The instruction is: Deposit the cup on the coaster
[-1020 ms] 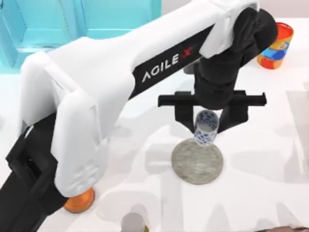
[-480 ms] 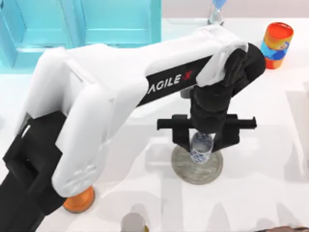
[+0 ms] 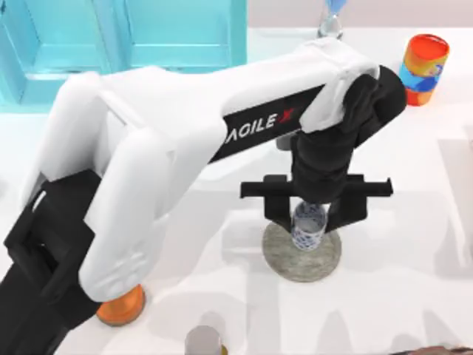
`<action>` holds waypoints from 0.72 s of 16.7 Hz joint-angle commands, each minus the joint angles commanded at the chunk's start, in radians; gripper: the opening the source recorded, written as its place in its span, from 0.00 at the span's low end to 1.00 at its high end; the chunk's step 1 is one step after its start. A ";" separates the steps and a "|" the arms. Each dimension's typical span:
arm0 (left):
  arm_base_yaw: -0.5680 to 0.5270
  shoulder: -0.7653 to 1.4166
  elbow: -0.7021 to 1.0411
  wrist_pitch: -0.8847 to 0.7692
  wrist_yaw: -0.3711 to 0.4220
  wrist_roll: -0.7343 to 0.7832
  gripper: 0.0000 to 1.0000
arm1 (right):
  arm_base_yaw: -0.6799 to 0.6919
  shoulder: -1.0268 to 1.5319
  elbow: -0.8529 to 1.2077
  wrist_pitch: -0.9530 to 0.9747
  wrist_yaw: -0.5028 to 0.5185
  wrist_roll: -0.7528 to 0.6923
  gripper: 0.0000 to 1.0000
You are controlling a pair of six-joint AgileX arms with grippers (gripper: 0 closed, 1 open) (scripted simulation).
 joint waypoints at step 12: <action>0.000 0.000 0.000 0.000 0.000 0.000 1.00 | 0.000 0.000 0.000 0.000 0.000 0.000 1.00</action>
